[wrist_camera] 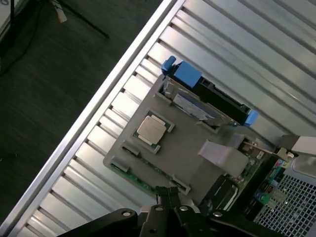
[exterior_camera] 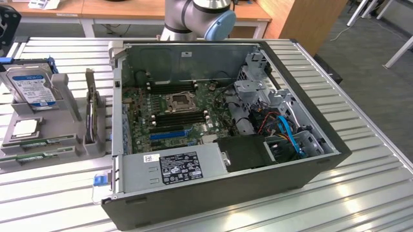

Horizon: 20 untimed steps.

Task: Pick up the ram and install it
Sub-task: 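Pick up the ram and move it above insertion slot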

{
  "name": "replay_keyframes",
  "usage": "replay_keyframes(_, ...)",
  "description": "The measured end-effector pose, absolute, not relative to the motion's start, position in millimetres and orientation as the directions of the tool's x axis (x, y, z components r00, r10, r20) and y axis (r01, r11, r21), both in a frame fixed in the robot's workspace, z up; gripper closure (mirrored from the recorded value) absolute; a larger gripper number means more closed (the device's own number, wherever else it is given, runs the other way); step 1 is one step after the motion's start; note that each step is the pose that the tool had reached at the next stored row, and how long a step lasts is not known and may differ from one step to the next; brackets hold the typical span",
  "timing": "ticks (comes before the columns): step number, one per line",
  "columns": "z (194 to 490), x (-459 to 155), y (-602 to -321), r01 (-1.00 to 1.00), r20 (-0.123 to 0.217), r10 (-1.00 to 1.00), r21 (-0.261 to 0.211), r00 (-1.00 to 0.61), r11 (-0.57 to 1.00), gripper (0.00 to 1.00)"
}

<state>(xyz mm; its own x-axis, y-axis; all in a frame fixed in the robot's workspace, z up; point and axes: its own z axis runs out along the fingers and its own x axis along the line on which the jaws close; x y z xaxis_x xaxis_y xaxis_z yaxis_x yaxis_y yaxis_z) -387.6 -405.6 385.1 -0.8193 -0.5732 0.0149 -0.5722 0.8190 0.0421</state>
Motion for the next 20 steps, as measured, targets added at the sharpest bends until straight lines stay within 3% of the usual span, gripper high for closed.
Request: replay_keyframes(20, 385.1, -387.6, -405.6, -0.804, 0.015, -0.805, 0.042, -0.592, 0.593, 0.9)
